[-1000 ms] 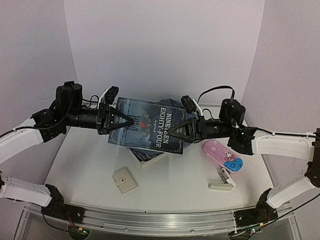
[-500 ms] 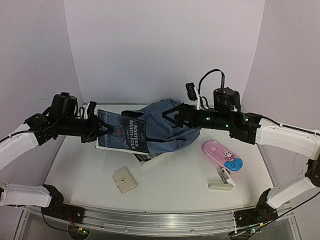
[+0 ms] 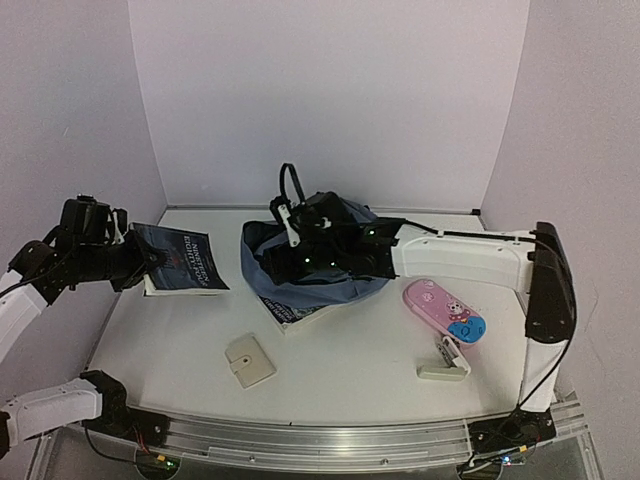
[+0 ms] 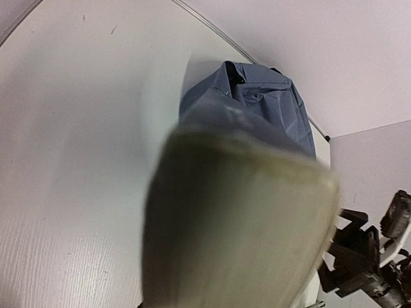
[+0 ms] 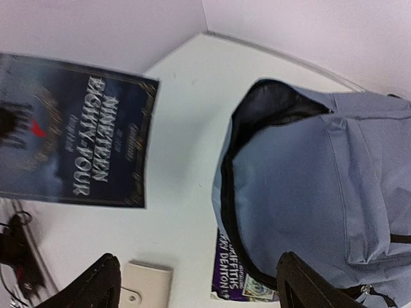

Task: Pack the student bag
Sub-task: Place the book in the student bag.

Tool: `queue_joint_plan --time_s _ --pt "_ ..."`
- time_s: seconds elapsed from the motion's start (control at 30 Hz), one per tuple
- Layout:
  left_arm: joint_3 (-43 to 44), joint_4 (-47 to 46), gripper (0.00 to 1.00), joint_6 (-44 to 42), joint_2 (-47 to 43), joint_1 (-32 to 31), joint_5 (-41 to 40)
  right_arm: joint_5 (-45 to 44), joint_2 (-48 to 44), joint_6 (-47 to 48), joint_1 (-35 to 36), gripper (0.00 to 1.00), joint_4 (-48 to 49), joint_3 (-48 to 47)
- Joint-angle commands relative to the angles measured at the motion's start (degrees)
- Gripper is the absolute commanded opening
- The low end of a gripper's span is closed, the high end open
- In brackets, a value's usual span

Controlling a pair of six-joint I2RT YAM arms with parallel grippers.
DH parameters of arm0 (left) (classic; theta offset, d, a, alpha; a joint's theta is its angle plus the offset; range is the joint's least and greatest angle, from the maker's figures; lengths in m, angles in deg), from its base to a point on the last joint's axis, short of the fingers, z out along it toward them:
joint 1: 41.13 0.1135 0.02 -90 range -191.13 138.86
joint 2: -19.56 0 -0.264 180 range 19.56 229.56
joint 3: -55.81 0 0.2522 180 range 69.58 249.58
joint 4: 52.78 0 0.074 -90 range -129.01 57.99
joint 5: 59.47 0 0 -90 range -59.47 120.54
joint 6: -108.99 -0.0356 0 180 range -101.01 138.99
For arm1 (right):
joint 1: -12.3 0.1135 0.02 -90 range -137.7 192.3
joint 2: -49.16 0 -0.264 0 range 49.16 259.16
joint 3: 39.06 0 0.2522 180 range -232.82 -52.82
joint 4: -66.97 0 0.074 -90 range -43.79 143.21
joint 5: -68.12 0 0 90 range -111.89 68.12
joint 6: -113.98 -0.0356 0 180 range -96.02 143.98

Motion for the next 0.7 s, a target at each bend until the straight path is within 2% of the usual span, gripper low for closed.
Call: queue_joint_plan --time_s 0.0,0.07,0.27,0.3,0.37,0.5,0.67 --pt "1.65 -0.64 0.0 0.91 -4.87 0.19 -5.21 -4.17 6.5 4.5 0.0 0.68 -6.12 -7.05" --pt "0.86 -0.36 0.0 1.43 -6.18 0.19 -5.09 -4.03 9.37 5.24 -0.03 0.62 -6.89 -9.3" --pt "0.28 0.76 0.0 1.81 -6.77 0.19 -3.25 -6.2 15.34 6.08 0.04 0.59 -8.08 -14.97" --pt "0.17 0.64 0.0 1.81 -6.87 0.19 -2.96 -6.89 16.17 6.1 0.02 0.56 -8.27 -15.81" --pt "0.17 0.39 0.0 1.78 -7.12 0.19 -2.37 -8.76 17.59 5.46 -0.02 0.41 -8.99 -17.26" --pt "0.79 0.13 0.0 1.12 -7.25 0.19 -0.85 -11.44 18.55 3.98 -0.21 0.19 -10.11 -18.91" --pt "1.61 0.14 0.0 0.81 -7.7 0.19 0.36 -11.24 18.38 3.1 -0.69 0.01 -10.52 -19.3"
